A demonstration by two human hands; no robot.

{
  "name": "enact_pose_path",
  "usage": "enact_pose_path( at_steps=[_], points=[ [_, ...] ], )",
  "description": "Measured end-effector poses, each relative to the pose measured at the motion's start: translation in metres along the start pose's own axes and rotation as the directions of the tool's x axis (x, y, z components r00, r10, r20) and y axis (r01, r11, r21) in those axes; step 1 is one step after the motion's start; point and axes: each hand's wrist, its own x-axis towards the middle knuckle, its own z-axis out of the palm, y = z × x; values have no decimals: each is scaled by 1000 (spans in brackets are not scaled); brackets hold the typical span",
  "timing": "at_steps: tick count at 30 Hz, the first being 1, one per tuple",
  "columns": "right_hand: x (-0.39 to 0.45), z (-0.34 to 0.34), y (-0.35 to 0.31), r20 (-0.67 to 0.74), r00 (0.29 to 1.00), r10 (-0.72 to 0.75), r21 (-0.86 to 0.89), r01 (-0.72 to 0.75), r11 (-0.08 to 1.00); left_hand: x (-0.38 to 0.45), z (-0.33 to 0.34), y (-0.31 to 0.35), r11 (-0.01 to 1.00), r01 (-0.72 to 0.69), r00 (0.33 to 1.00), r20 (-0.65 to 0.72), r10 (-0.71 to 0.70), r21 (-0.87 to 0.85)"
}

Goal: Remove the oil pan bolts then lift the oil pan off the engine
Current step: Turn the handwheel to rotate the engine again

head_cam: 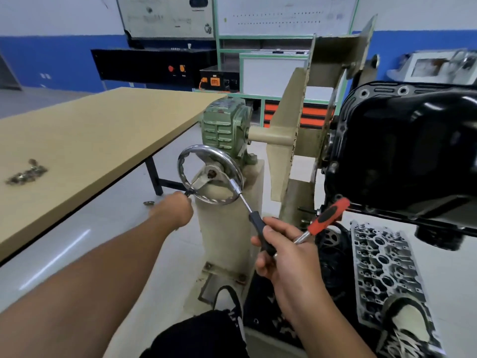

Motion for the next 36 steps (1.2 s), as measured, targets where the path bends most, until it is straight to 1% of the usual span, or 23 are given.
enact_pose_path(
  at_steps=[2, 5, 8, 10, 13, 15, 18, 19, 20, 21, 22, 24, 25, 26, 27, 29, 30, 32, 34, 36],
  points=[
    [-2, 2, -2, 14, 999, -34, -43, 35, 998, -1, -13, -5, 1000, -15, 1000, 24, 15, 11],
    [-7, 3, -6, 61, 995, -76, -71, 80, 994, -6, -18, -14, 998, -16, 1000, 0, 16, 67],
    [-9, 0, -10, 88, 993, -81, -80, 88, 993, -6, -30, -19, 995, -29, 1000, -8, 30, 92],
    [-8, -3, -14, 96, 992, -81, -96, 90, 991, -5, -48, -18, 995, -41, 997, -62, 47, 89],
    [-7, -5, -19, 101, 992, -74, -89, 84, 992, -8, -89, -2, 986, -123, 976, -164, 140, 113],
    [-9, -4, -19, 79, 994, -69, -78, 76, 994, -20, -103, 21, 975, -205, 961, -174, 216, 82],
    [-11, -5, -22, 34, 995, -93, -59, 95, 994, -44, -91, 58, 962, -270, 954, -149, 261, -42],
    [-10, -4, -22, 9, 995, -98, -46, 98, 994, -51, -84, 67, 962, -268, 953, -155, 259, -43],
    [-8, -3, -22, -19, 995, -100, -32, 99, 995, -55, -77, 74, 963, -270, 950, -160, 267, 4],
    [-6, -3, -21, -39, 994, -104, -17, 103, 994, -56, -69, 79, 959, -275, 948, -145, 282, 63],
    [-3, -2, -20, -53, 992, -111, -6, 111, 994, -58, -59, 86, 950, -290, 948, -99, 302, 117],
    [1, 0, -18, -77, 989, -122, -7, 122, 992, -63, -31, 95, 934, -322, 946, 69, 315, 154],
    [2, 0, -16, -87, 988, -125, -4, 125, 992, -64, -13, 92, 941, -310, 947, 135, 292, 136],
    [3, 0, -14, -90, 988, -126, 4, 127, 992, -64, 3, 86, 954, -275, 954, 159, 255, 118],
    [5, 0, -13, -90, 988, -128, 10, 130, 992, -61, 16, 77, 967, -229, 966, 154, 210, 116],
    [10, 2, -11, -82, 988, -132, 3, 133, 991, -46, 25, 51, 969, -183, 978, 134, 162, 165],
    [14, 4, -10, -76, 988, -138, -5, 138, 990, -37, 19, 37, 955, -178, 981, 121, 153, 236],
    [22, 11, -9, -51, 986, -159, -36, 157, 987, -20, -2, 13, 948, -108, 994, 36, 102, 299],
    [29, 18, -12, -18, 983, -182, -72, 180, 981, -8, -29, -1, 945, -74, 995, -38, 91, 318],
    [33, 23, -16, -1, 980, -200, -77, 199, 977, -6, -54, -7, 954, -82, 993, -59, 103, 287]
  ],
)
